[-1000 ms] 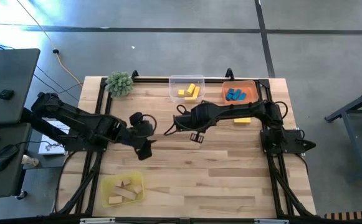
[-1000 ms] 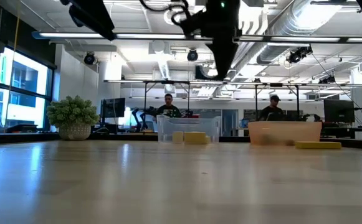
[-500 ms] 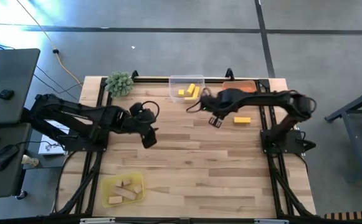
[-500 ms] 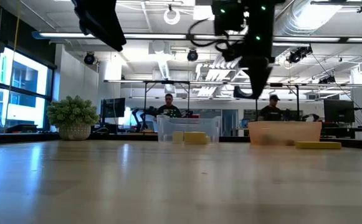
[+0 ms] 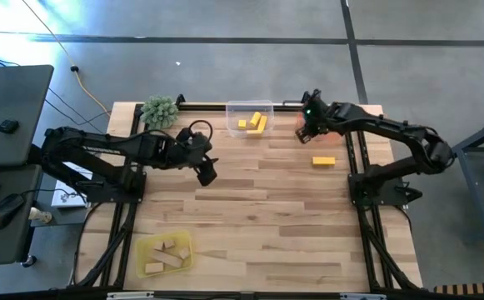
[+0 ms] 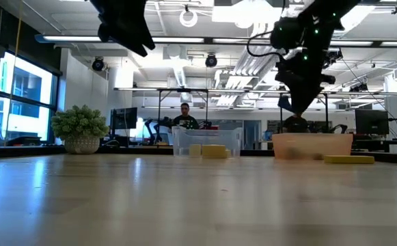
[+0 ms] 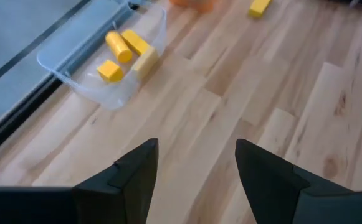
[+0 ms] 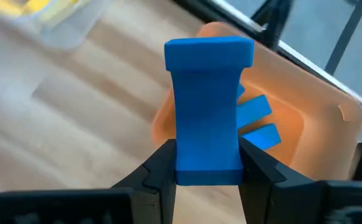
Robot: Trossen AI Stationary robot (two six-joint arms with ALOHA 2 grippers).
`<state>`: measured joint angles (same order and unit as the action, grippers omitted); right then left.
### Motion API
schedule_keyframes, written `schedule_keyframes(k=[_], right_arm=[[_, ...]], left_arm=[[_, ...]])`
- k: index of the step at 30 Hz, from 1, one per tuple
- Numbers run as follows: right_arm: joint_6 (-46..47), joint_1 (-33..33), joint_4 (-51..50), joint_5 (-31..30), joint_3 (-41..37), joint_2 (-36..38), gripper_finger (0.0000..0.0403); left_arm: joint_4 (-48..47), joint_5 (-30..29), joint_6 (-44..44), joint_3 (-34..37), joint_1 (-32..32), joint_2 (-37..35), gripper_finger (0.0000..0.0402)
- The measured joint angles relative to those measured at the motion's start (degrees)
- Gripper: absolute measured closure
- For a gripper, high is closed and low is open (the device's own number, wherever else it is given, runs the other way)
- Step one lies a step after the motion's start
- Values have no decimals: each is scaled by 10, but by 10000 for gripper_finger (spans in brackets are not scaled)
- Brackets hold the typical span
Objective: Sort & place blocks by color
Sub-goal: Put the blue block into the orange bin
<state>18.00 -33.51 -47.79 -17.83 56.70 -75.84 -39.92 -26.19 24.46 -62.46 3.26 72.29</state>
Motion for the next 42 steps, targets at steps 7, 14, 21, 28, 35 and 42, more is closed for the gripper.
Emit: schedule_keyframes(k=[7, 14, 21, 28, 35, 42], right_arm=[[25, -99, 47, 45, -19, -7, 299], [26, -160, 55, 77, -19, -29, 299], [25, -186, 49, 113, -19, -93, 299], [42, -186, 40, 119, -19, -139, 299], [65, -187, 42, 112, -18, -152, 272], [49, -187, 34, 119, 6, -152, 235]], left_arm=[[41, 0, -41, 0, 25, 0, 200], [68, 1, -91, 0, 51, 0, 200], [133, 1, -198, 0, 90, 0, 200], [195, 1, -281, 0, 137, 0, 200], [224, 1, -326, 0, 174, 0, 200], [237, 26, -356, 0, 204, 0, 200]])
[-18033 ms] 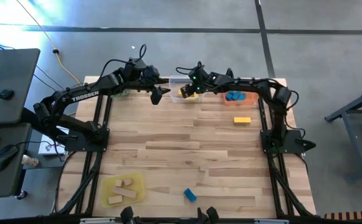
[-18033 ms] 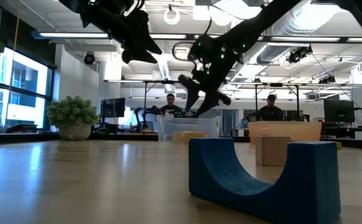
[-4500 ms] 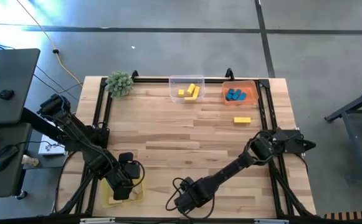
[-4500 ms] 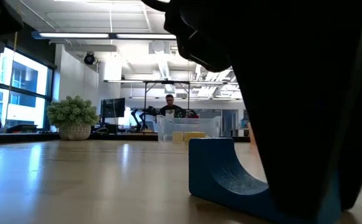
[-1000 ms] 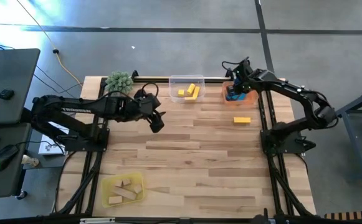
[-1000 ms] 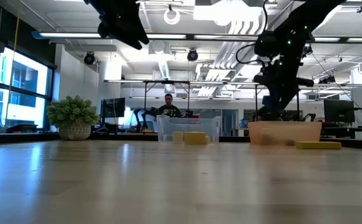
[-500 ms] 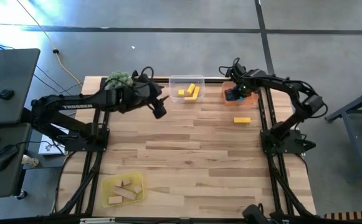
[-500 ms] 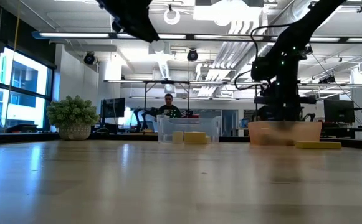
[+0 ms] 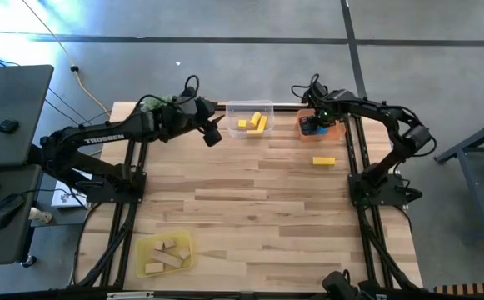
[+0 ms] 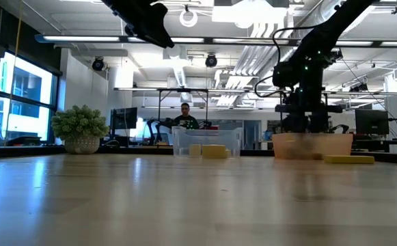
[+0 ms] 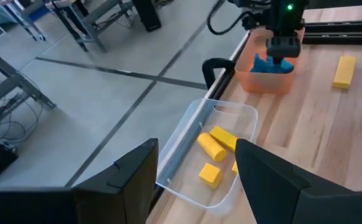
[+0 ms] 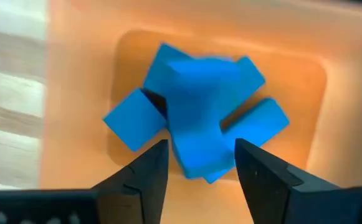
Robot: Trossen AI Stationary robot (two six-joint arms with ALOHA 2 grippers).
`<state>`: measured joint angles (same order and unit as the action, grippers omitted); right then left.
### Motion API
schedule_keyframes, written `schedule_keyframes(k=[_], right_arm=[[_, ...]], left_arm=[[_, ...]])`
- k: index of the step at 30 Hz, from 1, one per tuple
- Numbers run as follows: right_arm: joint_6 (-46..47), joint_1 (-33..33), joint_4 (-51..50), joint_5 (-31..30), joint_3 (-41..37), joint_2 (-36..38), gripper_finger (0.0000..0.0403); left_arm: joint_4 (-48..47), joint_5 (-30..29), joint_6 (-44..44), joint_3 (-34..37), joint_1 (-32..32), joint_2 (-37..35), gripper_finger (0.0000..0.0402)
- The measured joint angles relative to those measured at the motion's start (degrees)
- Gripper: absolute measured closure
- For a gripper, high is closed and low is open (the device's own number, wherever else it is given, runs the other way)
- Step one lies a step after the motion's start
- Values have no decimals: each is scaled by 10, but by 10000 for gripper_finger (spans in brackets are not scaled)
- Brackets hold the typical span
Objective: Sort & place blocks by color
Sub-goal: Put the blue block into the orange bin, then put the yellow block into the transparent bin
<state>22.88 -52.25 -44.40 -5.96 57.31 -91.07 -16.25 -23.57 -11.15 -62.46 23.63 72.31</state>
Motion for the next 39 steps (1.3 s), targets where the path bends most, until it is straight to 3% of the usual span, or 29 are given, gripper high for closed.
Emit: schedule_keyframes(k=[7, 13, 20, 26, 39], right_arm=[[-36, 3, -85, 12, 70, 0, 224], [-62, 18, -195, 60, 127, 0, 222], [-127, 64, -249, 108, 155, 0, 221], [-198, 128, -303, 82, 131, 1, 221], [-359, 196, -271, 51, 7, 1, 221]], left_arm=[[0, 41, 0, 0, 24, 0, 200], [-1, 41, 0, 0, 39, 0, 200], [-2, 42, 0, 0, 42, 0, 200], [-2, 53, 0, 0, 42, 0, 200], [-2, 53, 0, 0, 41, 0, 200]])
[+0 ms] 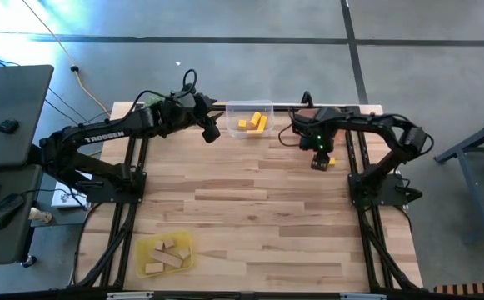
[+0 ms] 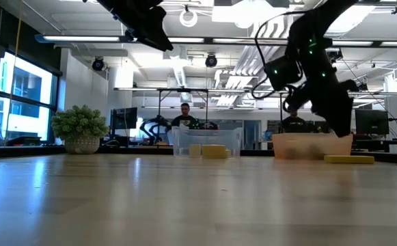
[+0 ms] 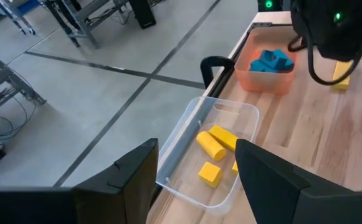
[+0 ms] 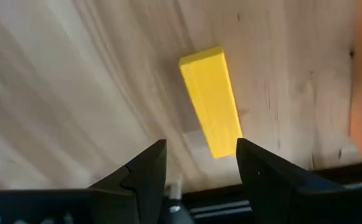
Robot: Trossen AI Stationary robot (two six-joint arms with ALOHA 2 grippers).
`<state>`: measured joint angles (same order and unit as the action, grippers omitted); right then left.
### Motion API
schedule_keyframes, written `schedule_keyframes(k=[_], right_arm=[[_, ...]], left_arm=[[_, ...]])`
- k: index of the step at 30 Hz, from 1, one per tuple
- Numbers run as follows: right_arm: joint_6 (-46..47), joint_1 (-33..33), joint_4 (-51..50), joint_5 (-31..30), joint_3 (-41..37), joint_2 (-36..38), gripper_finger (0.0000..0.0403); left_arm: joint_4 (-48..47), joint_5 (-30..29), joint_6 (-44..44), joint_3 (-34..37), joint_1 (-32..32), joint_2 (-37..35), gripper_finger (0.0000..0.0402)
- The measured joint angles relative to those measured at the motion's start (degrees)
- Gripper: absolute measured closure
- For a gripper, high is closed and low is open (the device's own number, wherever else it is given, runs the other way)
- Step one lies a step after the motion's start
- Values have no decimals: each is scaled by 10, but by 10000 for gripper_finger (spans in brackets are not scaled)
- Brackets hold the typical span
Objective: Sort & place blocks by color
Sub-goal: Put the yellow block into the transparent bin
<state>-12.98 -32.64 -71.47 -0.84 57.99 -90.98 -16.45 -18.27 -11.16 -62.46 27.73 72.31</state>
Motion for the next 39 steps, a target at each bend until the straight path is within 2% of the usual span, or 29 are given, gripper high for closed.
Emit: schedule_keyframes(k=[6, 23, 26, 32, 39], right_arm=[[-33, 1, 68, -53, -58, 0, 221], [-46, -4, 177, -48, -147, 1, 222], [-40, -4, 180, -47, -148, 1, 235], [-42, -3, 177, -37, -148, 2, 308], [-25, -4, 172, -12, -119, -1, 309]], left_arm=[[0, 0, 5, 0, 0, 0, 200], [0, -1, 6, 0, 0, 0, 200], [0, -1, 5, 0, 0, 0, 200], [0, -1, 5, 0, 0, 0, 200], [0, -1, 5, 0, 0, 0, 200]])
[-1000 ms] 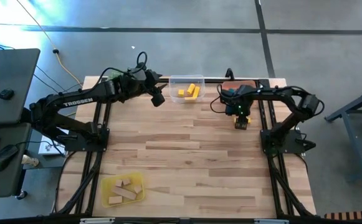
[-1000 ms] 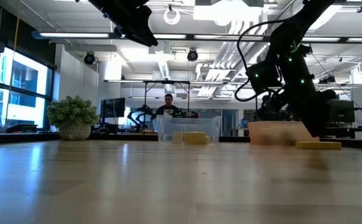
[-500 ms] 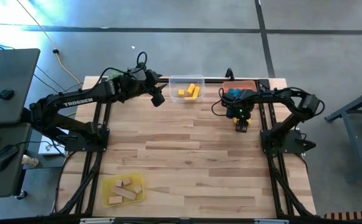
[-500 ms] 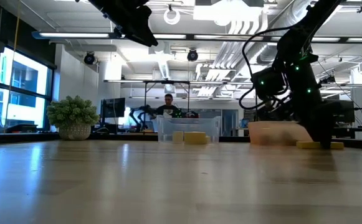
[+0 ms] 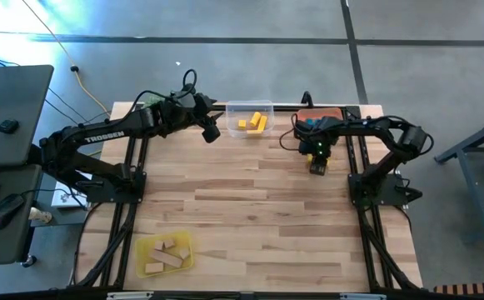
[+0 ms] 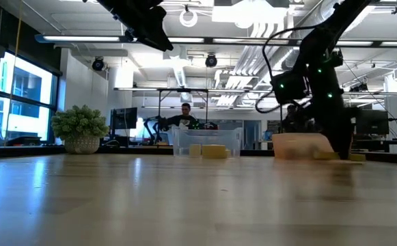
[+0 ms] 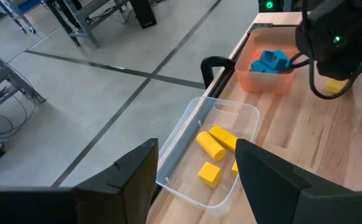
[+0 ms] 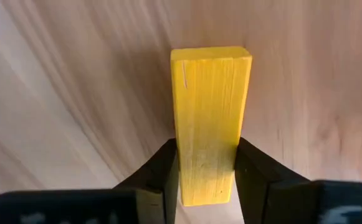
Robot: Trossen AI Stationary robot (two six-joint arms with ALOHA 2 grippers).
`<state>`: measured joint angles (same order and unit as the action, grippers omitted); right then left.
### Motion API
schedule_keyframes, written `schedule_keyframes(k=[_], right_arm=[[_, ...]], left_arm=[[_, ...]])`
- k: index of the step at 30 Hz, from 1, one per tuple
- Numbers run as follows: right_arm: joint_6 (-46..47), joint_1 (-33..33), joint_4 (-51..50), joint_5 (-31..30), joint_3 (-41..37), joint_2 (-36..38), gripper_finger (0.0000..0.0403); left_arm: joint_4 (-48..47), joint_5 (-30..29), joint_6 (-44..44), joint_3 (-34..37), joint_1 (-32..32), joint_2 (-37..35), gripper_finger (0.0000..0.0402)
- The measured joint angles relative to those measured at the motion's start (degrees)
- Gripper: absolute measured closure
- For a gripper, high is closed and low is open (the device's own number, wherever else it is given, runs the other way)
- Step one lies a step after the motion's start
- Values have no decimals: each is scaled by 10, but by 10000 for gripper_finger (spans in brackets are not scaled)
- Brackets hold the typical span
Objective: Sort & place blocks by color
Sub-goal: Put the yellow block into the transparent bin
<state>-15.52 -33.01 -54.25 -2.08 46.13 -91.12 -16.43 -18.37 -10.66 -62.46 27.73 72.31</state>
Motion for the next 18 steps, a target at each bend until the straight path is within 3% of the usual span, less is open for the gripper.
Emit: schedule_keyframes(k=[10, 18], right_arm=[[82, 1, 20, 122, 99, 0, 309], [162, 1, 118, 143, 202, 1, 309]], left_arm=[[0, 0, 0, 0, 0, 0, 200], [0, 0, 0, 0, 0, 0, 200]])
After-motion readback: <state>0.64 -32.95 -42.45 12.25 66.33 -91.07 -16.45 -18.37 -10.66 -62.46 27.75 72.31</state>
